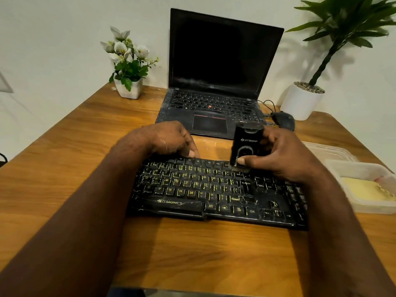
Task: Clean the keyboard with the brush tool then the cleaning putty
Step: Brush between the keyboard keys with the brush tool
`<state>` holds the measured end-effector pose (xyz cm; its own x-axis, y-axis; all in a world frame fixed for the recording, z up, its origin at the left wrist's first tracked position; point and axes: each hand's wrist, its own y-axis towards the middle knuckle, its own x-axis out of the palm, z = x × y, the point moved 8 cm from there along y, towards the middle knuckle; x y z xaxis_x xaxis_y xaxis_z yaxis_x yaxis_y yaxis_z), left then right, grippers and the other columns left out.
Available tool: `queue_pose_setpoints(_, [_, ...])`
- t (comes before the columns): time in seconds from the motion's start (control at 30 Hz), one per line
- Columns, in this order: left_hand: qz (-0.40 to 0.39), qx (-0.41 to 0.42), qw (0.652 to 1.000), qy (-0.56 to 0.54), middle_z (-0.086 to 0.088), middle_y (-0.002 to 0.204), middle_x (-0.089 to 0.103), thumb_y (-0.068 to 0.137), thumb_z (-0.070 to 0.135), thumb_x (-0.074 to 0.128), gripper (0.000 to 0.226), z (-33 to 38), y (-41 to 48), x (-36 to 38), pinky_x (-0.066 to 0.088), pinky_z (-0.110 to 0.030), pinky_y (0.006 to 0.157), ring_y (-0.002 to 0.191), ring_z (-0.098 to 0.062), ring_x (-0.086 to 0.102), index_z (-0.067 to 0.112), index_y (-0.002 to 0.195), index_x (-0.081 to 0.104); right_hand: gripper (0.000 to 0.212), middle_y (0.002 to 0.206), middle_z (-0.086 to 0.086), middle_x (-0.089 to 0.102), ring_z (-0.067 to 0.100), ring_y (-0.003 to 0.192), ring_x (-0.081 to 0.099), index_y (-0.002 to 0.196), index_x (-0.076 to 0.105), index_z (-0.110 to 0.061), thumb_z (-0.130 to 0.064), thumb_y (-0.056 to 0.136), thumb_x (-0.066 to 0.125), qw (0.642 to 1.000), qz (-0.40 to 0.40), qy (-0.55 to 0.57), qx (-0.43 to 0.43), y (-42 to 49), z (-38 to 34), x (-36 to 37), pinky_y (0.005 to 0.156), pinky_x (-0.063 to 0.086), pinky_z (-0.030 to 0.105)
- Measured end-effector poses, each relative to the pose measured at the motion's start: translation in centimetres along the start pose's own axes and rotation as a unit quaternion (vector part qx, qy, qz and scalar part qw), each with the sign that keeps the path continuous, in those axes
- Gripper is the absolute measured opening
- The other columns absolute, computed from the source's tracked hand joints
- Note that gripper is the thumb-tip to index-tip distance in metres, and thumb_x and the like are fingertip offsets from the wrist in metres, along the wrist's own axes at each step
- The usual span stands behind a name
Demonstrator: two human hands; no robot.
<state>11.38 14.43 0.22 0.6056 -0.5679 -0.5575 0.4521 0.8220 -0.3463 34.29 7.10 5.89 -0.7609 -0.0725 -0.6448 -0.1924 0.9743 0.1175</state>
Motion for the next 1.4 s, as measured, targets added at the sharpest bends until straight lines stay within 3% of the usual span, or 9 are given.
queue_pose_setpoints(0.17, [0.002, 0.002, 1.0, 0.008, -0.006, 0.081, 0.077, 0.094, 0.01, 0.071, 0.011, 0.1, 0.1, 0.0, 0.047, -0.036, 0.07, 0.073, -0.022, 0.058, 0.014, 0.093, 0.082, 0.059, 0.107, -0.013, 0.076, -0.001, 0.098, 0.071, 0.127, 0.064, -0.029, -0.018, 0.075, 0.09, 1.0, -0.004, 0.014, -0.02, 1.0, -1.5, 3.2, 0.083, 0.06, 0.021])
queue_pose_setpoints(0.37, [-0.001, -0.007, 1.0, -0.004, -0.009, 0.084, 0.078, 0.095, 0.006, 0.068, 0.015, -0.1, 0.1, 0.0, 0.046, -0.036, 0.068, 0.074, -0.025, 0.058, 0.012, 0.094, 0.082, 0.072, 0.131, -0.006, 0.068, 0.007, 0.117, 0.064, 0.142, 0.057, -0.023, -0.028, 0.077, 0.089, 0.996, 0.07, -0.044, -0.027, 1.8, -1.6, 3.2, 0.1, 0.055, 0.028])
queue_pose_setpoints(0.5, [0.003, 0.001, 1.0, 0.0, -0.01, 0.088, 0.078, 0.094, 0.008, 0.07, 0.013, 0.0, 0.0, 0.1, 0.046, -0.038, 0.071, 0.077, -0.026, 0.057, 0.012, 0.092, 0.082, 0.061, 0.116, -0.009, 0.072, 0.003, 0.104, 0.07, 0.133, 0.061, -0.024, -0.021, 0.078, 0.088, 1.0, 0.006, -0.001, -0.024, 1.4, -1.8, 4.2, 0.091, 0.061, 0.032])
queue_pose_setpoints(0.63, [0.005, -0.01, 1.0, -0.005, -0.011, 0.088, 0.078, 0.096, 0.002, 0.066, 0.016, -0.1, 0.1, 0.0, 0.047, -0.036, 0.066, 0.075, -0.026, 0.059, 0.008, 0.097, 0.08, 0.065, 0.124, -0.011, 0.07, 0.0, 0.107, 0.065, 0.137, 0.059, -0.026, -0.024, 0.078, 0.088, 0.995, 0.072, -0.071, -0.02, 2.1, -2.2, 3.5, 0.097, 0.057, 0.029])
queue_pose_setpoints(0.77, [0.003, -0.005, 1.0, 0.005, -0.009, 0.086, 0.077, 0.094, 0.009, 0.07, 0.013, 0.0, 0.0, 0.0, 0.044, -0.035, 0.066, 0.075, -0.026, 0.055, 0.013, 0.092, 0.082, 0.061, 0.115, -0.013, 0.072, -0.001, 0.103, 0.069, 0.133, 0.062, -0.023, -0.021, 0.078, 0.089, 0.999, 0.029, 0.0, -0.035, 1.3, -2.3, 3.9, 0.092, 0.059, 0.027])
queue_pose_setpoints(0.97, [0.007, -0.012, 1.0, 0.0, -0.007, 0.081, 0.077, 0.096, 0.002, 0.065, 0.018, 0.1, 0.0, 0.0, 0.044, -0.031, 0.059, 0.064, -0.018, 0.056, 0.01, 0.096, 0.081, 0.064, 0.123, -0.009, 0.071, 0.002, 0.107, 0.066, 0.135, 0.061, -0.026, -0.025, 0.078, 0.089, 0.993, 0.072, -0.09, -0.03, 2.3, -2.5, 3.7, 0.095, 0.056, 0.025])
queue_pose_setpoints(1.17, [0.019, 0.0, 1.0, 0.017, -0.007, 0.089, 0.079, 0.094, 0.007, 0.07, 0.016, 0.2, 0.0, -0.1, 0.048, -0.039, 0.074, 0.078, -0.024, 0.06, 0.015, 0.091, 0.083, 0.059, 0.114, -0.012, 0.073, -0.001, 0.102, 0.07, 0.13, 0.063, -0.022, -0.02, 0.077, 0.089, 0.999, 0.009, -0.007, -0.045, 1.4, -2.5, 4.3, 0.086, 0.058, 0.02])
queue_pose_setpoints(1.3, [0.01, -0.014, 1.0, 0.003, 0.0, 0.074, 0.076, 0.097, 0.004, 0.066, 0.015, 0.5, -0.3, 0.0, 0.045, -0.026, 0.053, 0.054, -0.01, 0.057, 0.008, 0.096, 0.08, 0.063, 0.123, -0.009, 0.071, 0.003, 0.111, 0.067, 0.134, 0.061, -0.025, -0.022, 0.077, 0.089, 0.994, 0.06, -0.074, -0.045, 2.2, -2.7, 4.1, 0.098, 0.058, 0.03])
queue_pose_setpoints(1.4, [0.014, -0.012, 1.0, 0.001, 0.0, 0.073, 0.075, 0.095, 0.004, 0.068, 0.014, 0.4, -0.4, 0.0, 0.044, -0.029, 0.055, 0.057, -0.013, 0.055, 0.01, 0.095, 0.081, 0.059, 0.117, -0.012, 0.072, 0.001, 0.106, 0.069, 0.129, 0.061, -0.032, -0.023, 0.078, 0.088, 0.997, 0.058, -0.012, -0.042, 1.7, -2.6, 3.5, 0.092, 0.059, 0.027])
